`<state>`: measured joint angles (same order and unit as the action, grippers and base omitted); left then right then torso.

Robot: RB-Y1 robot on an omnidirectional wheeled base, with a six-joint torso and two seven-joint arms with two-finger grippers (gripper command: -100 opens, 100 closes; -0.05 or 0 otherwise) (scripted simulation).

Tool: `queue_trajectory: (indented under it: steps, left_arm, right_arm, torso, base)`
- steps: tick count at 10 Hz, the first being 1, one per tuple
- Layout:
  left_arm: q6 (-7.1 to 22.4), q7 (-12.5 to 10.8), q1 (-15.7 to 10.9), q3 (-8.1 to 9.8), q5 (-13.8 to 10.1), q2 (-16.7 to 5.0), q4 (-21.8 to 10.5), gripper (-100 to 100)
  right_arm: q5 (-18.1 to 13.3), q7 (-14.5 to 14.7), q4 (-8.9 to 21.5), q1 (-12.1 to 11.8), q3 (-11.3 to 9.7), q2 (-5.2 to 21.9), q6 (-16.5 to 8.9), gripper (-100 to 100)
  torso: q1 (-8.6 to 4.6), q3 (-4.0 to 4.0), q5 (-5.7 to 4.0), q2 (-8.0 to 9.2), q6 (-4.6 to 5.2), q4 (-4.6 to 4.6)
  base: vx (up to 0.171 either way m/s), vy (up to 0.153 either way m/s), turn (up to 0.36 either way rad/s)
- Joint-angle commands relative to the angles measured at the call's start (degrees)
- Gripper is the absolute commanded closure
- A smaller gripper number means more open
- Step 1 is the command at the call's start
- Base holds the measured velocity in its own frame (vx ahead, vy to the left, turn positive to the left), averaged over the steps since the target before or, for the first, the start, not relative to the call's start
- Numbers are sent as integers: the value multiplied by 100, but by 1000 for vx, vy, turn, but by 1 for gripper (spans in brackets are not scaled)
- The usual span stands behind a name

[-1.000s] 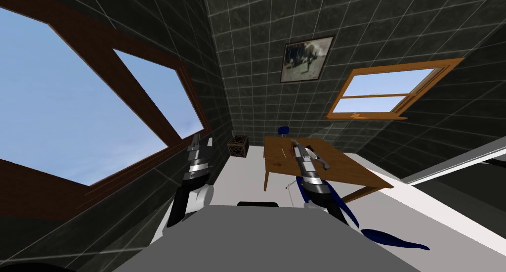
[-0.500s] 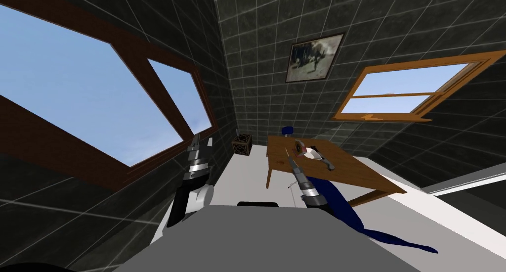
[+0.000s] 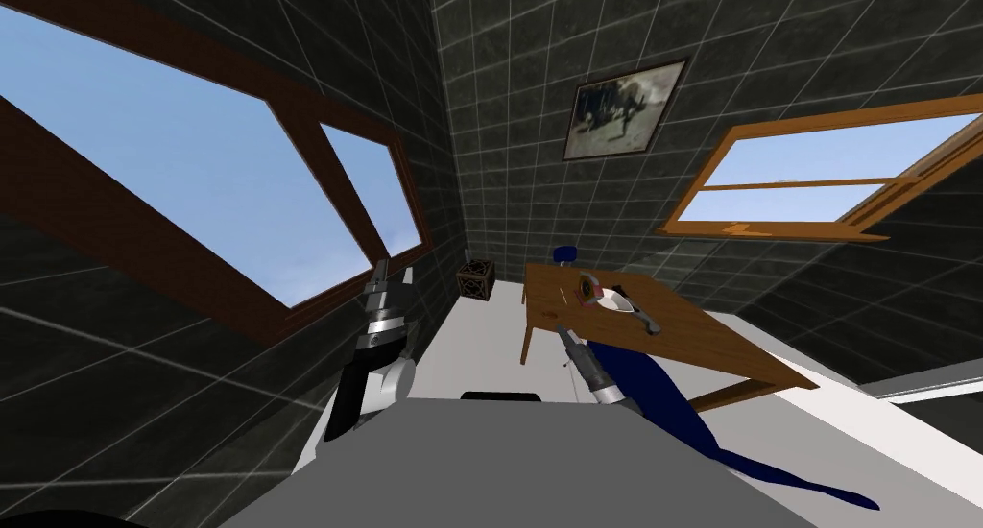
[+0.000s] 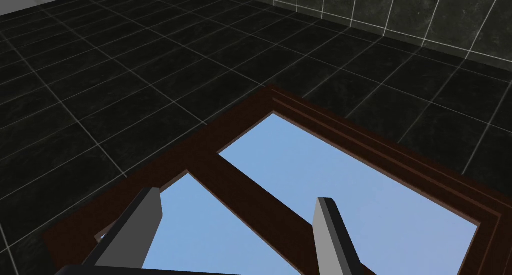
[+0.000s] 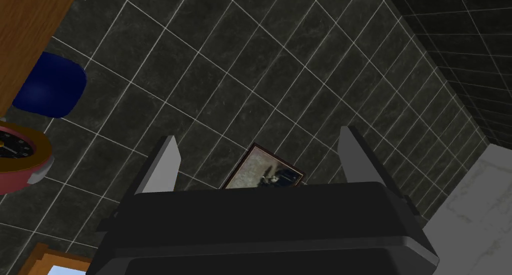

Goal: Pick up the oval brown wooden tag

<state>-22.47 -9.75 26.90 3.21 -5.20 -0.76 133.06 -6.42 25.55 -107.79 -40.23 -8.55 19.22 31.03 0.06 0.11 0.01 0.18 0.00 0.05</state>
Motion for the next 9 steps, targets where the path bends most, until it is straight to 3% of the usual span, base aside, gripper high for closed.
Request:
queue_trajectory:
  steps: [1, 3, 5, 6, 9]
  left_arm:
    - [0, 0, 0, 0, 0, 0, 0, 0]
    - [0, 0, 0, 0, 0, 0, 0, 0]
    - [0, 0, 0, 0, 0, 0, 0, 0]
    - [0, 0, 0, 0, 0, 0, 0, 0]
    - [0, 0, 1, 0, 0, 0, 0, 0]
  right_arm:
    - [-181, 286, 254, -272, -153, 197, -91, -100]
    - [-283, 524, 485, -397, -238, 348, -139, -100]
    - [-473, 894, 920, -633, -419, 666, -252, -100]
    - [-473, 913, 944, -633, -419, 666, -252, -100]
    - [-699, 1455, 1544, -922, -722, 1152, -470, -100]
  torso:
    - [0, 0, 0, 0, 0, 0]
    - [12, 8, 3, 13, 1, 3]
    - [3, 3, 1, 5, 0, 2]
    - [10, 2, 3, 2, 1, 1]
    - [8, -9, 2, -16, 1, -3]
  base:
    - [-68, 50, 188]
    - [-70, 56, 102]
    - [-43, 52, 172]
    - [-15, 46, 38]
    - [13, 59, 176]
